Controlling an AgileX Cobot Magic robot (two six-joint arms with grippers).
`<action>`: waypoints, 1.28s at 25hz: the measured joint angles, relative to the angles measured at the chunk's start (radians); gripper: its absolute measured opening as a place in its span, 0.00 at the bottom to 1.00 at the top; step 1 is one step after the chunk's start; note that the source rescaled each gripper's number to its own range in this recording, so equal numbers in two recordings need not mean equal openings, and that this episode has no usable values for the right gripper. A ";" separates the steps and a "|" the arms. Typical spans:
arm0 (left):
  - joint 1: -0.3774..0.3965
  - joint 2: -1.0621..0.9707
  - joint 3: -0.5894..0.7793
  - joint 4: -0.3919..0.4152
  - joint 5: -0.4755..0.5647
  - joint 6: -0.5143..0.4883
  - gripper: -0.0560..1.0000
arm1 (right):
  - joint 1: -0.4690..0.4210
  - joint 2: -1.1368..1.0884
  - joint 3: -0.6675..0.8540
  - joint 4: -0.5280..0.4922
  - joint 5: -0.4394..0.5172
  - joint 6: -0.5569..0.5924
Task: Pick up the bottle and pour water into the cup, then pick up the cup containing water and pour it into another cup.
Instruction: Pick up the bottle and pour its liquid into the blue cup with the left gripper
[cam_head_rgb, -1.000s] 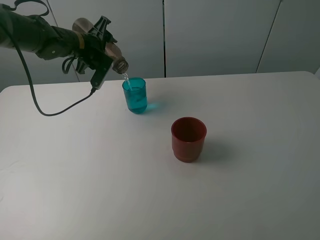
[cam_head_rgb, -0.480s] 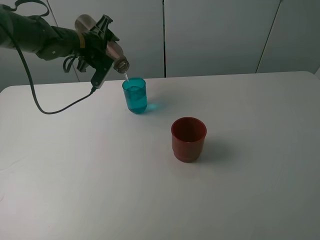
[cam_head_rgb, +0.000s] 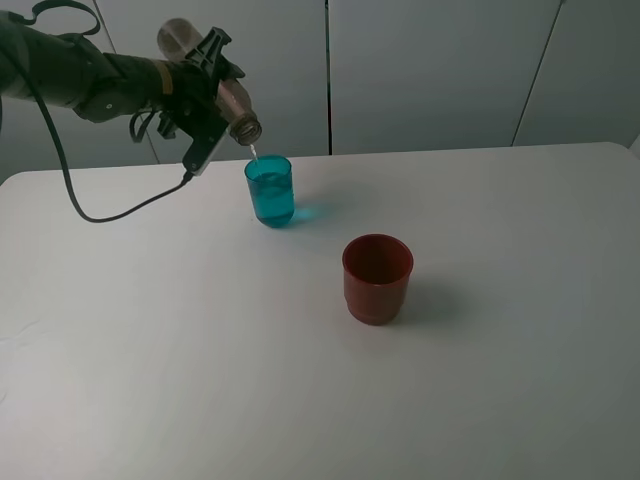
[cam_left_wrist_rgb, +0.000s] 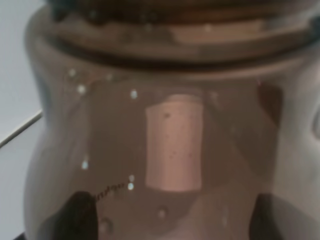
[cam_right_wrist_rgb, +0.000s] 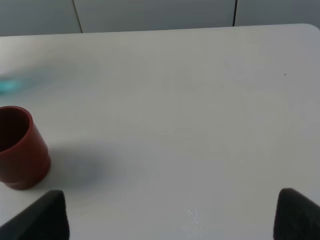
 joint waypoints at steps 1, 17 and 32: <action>0.000 0.000 0.000 0.000 -0.004 0.008 0.06 | 0.000 0.000 0.000 0.000 0.000 0.000; 0.002 0.000 0.000 0.045 -0.085 0.052 0.06 | 0.000 0.000 0.000 0.000 0.000 0.000; 0.002 0.000 0.000 0.069 -0.091 0.037 0.06 | 0.000 0.000 0.000 0.000 0.000 0.000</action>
